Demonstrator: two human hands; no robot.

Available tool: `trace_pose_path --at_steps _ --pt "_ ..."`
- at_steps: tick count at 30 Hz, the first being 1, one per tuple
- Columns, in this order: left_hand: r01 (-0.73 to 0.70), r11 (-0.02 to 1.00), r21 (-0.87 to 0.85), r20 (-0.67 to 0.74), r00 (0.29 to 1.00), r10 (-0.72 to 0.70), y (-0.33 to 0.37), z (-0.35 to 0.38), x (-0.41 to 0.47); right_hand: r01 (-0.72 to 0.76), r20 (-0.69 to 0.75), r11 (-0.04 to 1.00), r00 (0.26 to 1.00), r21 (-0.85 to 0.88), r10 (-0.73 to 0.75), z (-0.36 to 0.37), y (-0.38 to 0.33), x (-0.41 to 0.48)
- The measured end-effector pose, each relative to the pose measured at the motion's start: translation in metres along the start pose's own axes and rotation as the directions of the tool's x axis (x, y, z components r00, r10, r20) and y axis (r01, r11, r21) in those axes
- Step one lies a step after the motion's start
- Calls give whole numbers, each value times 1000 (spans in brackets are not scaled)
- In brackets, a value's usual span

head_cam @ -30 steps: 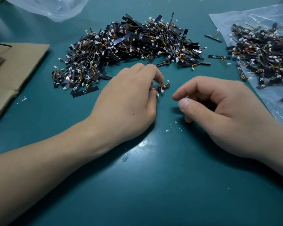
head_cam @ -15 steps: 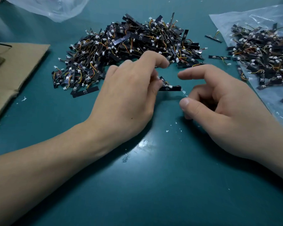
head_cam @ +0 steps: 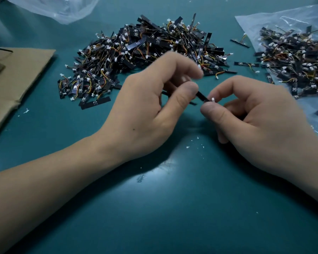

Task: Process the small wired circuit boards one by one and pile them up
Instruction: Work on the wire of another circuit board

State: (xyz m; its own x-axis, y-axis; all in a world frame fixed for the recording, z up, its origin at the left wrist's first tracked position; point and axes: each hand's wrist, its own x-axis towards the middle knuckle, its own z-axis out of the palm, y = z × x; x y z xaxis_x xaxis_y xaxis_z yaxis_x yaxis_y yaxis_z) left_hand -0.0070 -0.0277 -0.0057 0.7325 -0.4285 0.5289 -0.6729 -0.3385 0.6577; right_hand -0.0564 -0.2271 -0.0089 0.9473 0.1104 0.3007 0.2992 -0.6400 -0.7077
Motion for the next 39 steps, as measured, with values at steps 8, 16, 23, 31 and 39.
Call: trace_pose_path --at_steps 8,16,23,31,39 --pt "153 962 225 -18 988 -153 -3 2 -1 -34 -51 994 998 103 40 0 1 2" --pt "-81 980 180 168 985 50 4 0 -3 50 -11 974 999 219 -49 -2 4 1" --pt "-47 988 149 127 992 28 -4 1 -1 97 26 984 994 147 -102 -3 5 2" --pt "143 935 324 13 988 -155 -5 1 -1 53 43 970 997 236 -65 0 5 1" --pt "53 935 351 52 996 -75 3 -1 -1 62 -19 968 998 244 -59 0 4 0"
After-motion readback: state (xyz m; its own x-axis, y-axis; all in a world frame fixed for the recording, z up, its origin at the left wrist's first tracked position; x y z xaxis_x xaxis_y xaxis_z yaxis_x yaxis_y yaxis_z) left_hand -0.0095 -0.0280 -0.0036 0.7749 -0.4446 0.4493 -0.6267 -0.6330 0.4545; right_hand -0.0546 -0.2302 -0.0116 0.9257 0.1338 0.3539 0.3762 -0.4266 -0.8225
